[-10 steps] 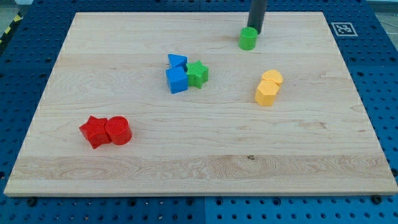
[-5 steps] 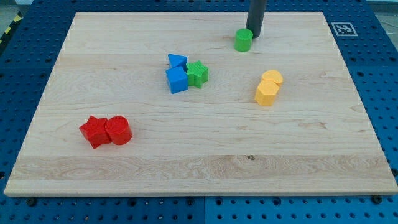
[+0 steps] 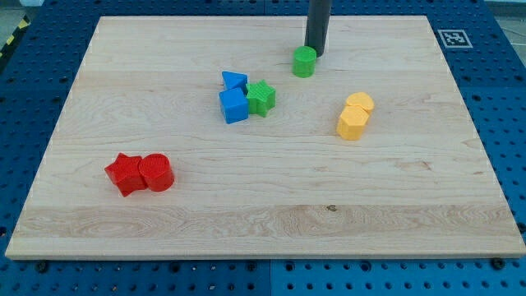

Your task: Move the green circle into the top of the green star

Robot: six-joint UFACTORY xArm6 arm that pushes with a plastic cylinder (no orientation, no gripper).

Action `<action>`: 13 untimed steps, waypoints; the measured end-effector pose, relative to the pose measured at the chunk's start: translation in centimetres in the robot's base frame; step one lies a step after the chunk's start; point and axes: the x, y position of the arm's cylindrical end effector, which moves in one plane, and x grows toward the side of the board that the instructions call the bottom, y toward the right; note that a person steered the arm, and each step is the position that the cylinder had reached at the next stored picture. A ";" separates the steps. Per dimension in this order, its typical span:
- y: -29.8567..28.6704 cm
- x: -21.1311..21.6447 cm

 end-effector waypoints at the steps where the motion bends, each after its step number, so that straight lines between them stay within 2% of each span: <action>1: 0.9 0.1; 5: 0.4 1.1; 11: -5.0 2.1; 13: -5.1 2.5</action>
